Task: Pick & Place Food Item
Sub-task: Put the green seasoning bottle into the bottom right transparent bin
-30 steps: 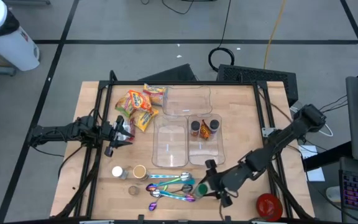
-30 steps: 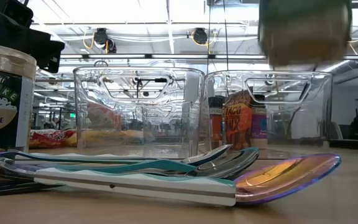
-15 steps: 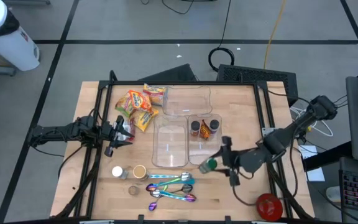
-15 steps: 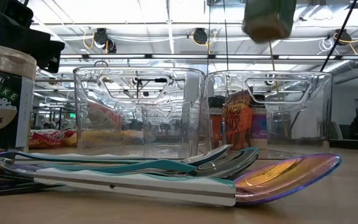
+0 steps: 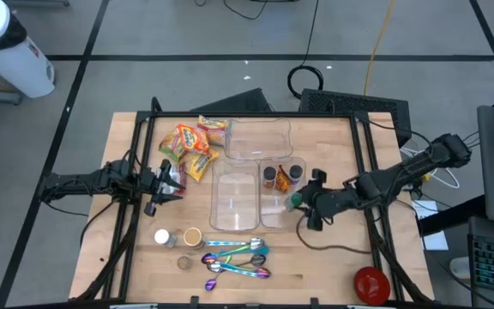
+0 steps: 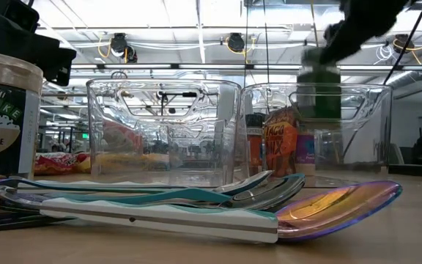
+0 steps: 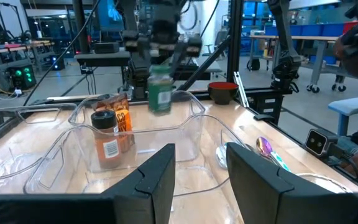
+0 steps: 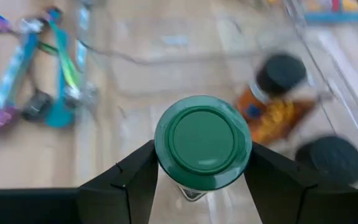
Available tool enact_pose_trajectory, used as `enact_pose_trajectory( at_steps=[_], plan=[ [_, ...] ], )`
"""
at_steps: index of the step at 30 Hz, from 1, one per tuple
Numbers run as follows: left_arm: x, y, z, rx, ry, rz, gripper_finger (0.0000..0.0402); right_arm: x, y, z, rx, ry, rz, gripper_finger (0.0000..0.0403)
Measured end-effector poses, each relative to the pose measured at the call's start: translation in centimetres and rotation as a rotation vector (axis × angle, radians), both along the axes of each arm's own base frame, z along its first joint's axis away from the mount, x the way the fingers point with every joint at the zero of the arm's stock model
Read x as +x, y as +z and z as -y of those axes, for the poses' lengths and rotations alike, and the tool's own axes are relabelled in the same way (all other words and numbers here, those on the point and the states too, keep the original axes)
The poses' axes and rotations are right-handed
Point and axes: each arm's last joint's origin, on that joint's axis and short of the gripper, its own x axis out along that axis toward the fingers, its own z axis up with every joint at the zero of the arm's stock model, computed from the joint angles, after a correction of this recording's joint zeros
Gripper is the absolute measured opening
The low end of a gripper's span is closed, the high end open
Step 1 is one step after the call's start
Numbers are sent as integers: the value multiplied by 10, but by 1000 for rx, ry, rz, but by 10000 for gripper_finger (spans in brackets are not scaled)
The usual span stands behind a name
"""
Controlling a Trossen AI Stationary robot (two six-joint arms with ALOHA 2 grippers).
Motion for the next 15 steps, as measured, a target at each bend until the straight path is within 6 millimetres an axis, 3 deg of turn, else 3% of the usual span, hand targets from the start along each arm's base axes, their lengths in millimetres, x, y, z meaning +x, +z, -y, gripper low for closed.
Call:
enact_pose_trajectory(
  at_steps=[8, 15],
  plan=[
    [0, 0, 0, 0, 0, 0, 152, -14, -24, 31, 62, -81, 24, 203],
    [0, 0, 0, 0, 0, 0, 152, -20, -47, 44, 75, -157, 25, 203]
  ],
)
